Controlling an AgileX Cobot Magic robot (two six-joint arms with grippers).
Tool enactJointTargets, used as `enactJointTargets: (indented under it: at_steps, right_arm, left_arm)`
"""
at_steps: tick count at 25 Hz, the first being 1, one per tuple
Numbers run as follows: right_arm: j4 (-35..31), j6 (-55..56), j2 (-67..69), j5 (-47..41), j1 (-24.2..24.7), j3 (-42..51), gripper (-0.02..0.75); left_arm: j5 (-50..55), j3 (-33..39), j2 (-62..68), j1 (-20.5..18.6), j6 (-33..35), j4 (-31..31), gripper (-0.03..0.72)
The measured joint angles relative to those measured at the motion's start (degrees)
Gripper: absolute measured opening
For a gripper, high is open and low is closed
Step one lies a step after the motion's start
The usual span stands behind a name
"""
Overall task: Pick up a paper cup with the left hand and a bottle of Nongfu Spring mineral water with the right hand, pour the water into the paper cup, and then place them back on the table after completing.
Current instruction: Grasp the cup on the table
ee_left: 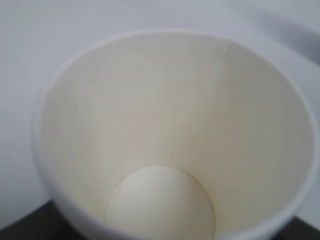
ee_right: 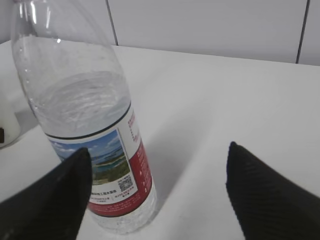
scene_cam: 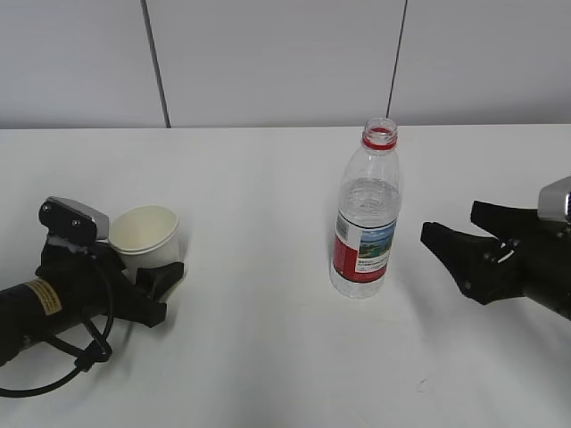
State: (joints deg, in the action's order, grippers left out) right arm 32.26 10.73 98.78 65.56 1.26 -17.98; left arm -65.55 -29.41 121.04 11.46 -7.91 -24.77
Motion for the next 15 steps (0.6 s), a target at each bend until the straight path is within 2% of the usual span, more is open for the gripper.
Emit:
enactJointTargets:
  at_steps: [6, 15]
  right_arm:
    - [4.05, 1.02, 0.0, 0.0, 0.0, 0.0, 0.669]
    - [9.12, 5.04, 0.61, 0.0, 0.0, -3.23, 0.671]
  left_arm:
    - [0.0, 0.0, 0.0, 0.0, 0.0, 0.0, 0.438]
    - [0.0, 0.0, 0.0, 0.0, 0.0, -0.05, 0.438]
